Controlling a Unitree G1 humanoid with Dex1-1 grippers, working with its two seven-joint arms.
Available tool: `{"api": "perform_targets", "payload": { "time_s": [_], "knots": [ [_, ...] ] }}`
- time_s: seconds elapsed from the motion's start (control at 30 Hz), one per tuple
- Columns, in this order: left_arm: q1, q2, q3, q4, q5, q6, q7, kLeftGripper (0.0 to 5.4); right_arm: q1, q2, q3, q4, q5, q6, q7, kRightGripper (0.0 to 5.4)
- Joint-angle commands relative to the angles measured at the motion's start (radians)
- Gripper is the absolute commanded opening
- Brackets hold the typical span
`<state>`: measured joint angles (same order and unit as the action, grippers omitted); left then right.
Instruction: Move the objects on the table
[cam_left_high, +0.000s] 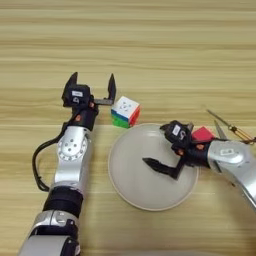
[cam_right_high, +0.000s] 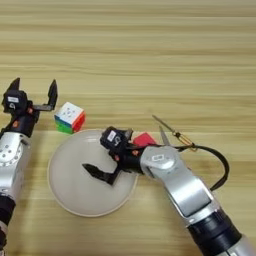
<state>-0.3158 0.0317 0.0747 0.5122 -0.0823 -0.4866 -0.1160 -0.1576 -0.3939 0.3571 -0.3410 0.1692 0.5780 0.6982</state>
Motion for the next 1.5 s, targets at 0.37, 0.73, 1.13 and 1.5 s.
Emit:
{"api": "perform_targets", "payload": {
  "time_s": [0.37,0.73,1.13,1.5],
  "knots": [
    [-0.013,0.009,0.006,0.010,0.002,-0.010,-0.005,5.39,0.054,-0.114,-0.397,-0.221,0.329,0.023,0.086,5.40],
    [-0.016,0.015,0.015,0.010,-0.004,-0.018,-0.006,5.39,0.109,-0.173,-0.542,-0.096,0.332,-0.174,0.153,5.40],
    [-0.013,0.030,0.027,0.007,0.003,-0.032,0.008,5.39,0.123,-0.142,-0.440,0.188,0.149,-0.448,0.141,5.40],
    [-0.009,0.037,0.034,0.001,0.000,-0.029,0.005,5.39,0.091,-0.115,-0.372,0.384,0.089,-0.548,0.145,5.40]
  ]
}}
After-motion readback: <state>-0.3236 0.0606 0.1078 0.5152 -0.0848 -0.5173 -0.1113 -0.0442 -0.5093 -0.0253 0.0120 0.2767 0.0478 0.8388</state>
